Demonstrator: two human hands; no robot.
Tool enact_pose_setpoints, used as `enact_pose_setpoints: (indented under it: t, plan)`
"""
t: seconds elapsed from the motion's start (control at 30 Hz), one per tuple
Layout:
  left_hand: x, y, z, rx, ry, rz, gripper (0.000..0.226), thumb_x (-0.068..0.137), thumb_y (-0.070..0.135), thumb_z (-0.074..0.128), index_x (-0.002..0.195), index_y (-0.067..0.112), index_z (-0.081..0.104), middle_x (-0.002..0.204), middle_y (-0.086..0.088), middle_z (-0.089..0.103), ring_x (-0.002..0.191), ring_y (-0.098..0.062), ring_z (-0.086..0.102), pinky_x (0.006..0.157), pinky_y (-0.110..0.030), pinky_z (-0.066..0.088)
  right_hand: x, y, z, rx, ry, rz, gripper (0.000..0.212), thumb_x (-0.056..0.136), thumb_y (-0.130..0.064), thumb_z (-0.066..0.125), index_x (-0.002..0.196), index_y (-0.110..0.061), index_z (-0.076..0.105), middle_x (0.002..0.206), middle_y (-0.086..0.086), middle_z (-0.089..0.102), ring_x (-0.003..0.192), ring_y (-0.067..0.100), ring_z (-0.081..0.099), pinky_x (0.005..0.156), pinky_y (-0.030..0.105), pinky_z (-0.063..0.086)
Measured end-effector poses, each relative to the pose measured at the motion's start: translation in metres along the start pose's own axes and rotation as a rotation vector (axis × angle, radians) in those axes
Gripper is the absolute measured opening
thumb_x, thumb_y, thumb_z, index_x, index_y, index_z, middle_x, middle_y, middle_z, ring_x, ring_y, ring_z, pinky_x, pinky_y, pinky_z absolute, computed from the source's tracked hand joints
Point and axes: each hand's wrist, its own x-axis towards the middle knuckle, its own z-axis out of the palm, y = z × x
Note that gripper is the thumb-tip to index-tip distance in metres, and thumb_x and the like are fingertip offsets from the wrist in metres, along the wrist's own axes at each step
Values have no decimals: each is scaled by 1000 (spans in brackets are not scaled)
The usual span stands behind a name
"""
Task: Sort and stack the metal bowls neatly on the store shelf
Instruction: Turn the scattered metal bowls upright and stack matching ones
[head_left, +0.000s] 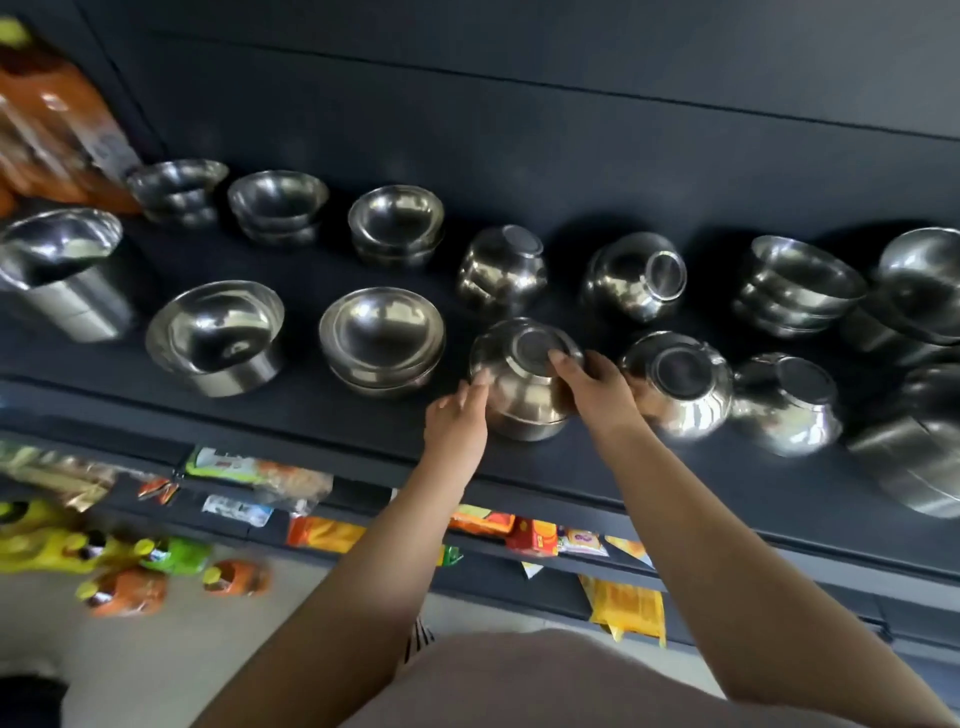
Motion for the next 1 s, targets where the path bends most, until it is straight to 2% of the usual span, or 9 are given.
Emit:
enact_pose_setpoints:
  t: [0.1, 0.2, 0.3, 0.37, 0.5, 0.63, 0.77, 0.9, 1.0]
  plan:
    - [-16, 5, 3, -427, -64, 39, 54, 97, 42, 37, 147, 24, 27, 135, 5, 48, 108, -7, 53, 104, -29, 36, -13, 2, -1, 188, -27, -4, 50, 88, -29, 63, 129, -4, 49, 105, 2, 65, 100, 18, 60, 95, 33, 45]
    - [-18, 10, 3, -745, -75, 57, 47, 98, 35, 40, 142, 23, 35, 118, 4, 61, 92, -4, 60, 88, -25, 44, -23, 7, 1, 331, -70, 41, 63, 87, -33, 63, 142, -14, 37, 132, 9, 54, 122, 23, 52, 107, 45, 39]
    - [-10, 18, 0, -883, -29, -49, 36, 96, 36, 44, 126, 17, 52, 105, -2, 66, 91, -14, 63, 85, -32, 49, -33, 13, 1, 445, -111, 59, 63, 90, -28, 59, 146, -19, 30, 135, 6, 50, 121, 20, 50, 101, 37, 43]
    - [-7, 23, -1, -918, -27, -129, 24, 94, 35, 49, 103, 16, 61, 100, -5, 67, 90, -18, 63, 87, -36, 49, -41, 17, 1, 472, -157, 56, 49, 93, -23, 55, 139, -15, 40, 127, 7, 57, 110, 16, 56, 90, 28, 48]
    - [-4, 28, -3, -883, -26, -42, 12, 92, 23, 56, 85, 18, 64, 77, 5, 73, 84, -12, 65, 87, -32, 49, -43, 16, 0, 551, -206, 85, 20, 93, -24, 54, 110, -16, 57, 109, 4, 64, 103, 17, 61, 92, 29, 48]
    - [-3, 27, -6, -654, 9, 136, 24, 86, 22, 64, 62, 24, 65, 62, 10, 64, 75, -13, 59, 78, -30, 46, -36, 8, -4, 573, -187, 39, 66, 76, -41, 65, 125, -1, 49, 101, 7, 61, 99, 23, 57, 91, 31, 45]
    - [-8, 24, 0, -407, 27, 275, 27, 82, 27, 67, 59, 19, 56, 56, 9, 58, 62, -7, 55, 66, -25, 47, -33, 4, -6, 482, -188, -22, 89, 65, -45, 66, 141, -9, 38, 128, 8, 57, 114, 19, 55, 96, 29, 44]
    - [-6, 18, 1, -267, 43, 387, 36, 82, 29, 67, 50, 25, 52, 74, -3, 55, 67, -8, 53, 69, -28, 45, -33, 8, -8, 402, -211, -59, 101, 61, -42, 76, 146, -14, 29, 138, 6, 49, 126, 21, 48, 111, 40, 35]
    - [-5, 16, 0, -195, 62, 493, 7, 82, 23, 67, 79, 27, 62, 115, -4, 50, 102, -4, 51, 89, -22, 37, -36, 11, -10, 398, -218, -84, 106, 55, -42, 76, 145, -16, 28, 142, 5, 44, 130, 20, 43, 113, 40, 32]
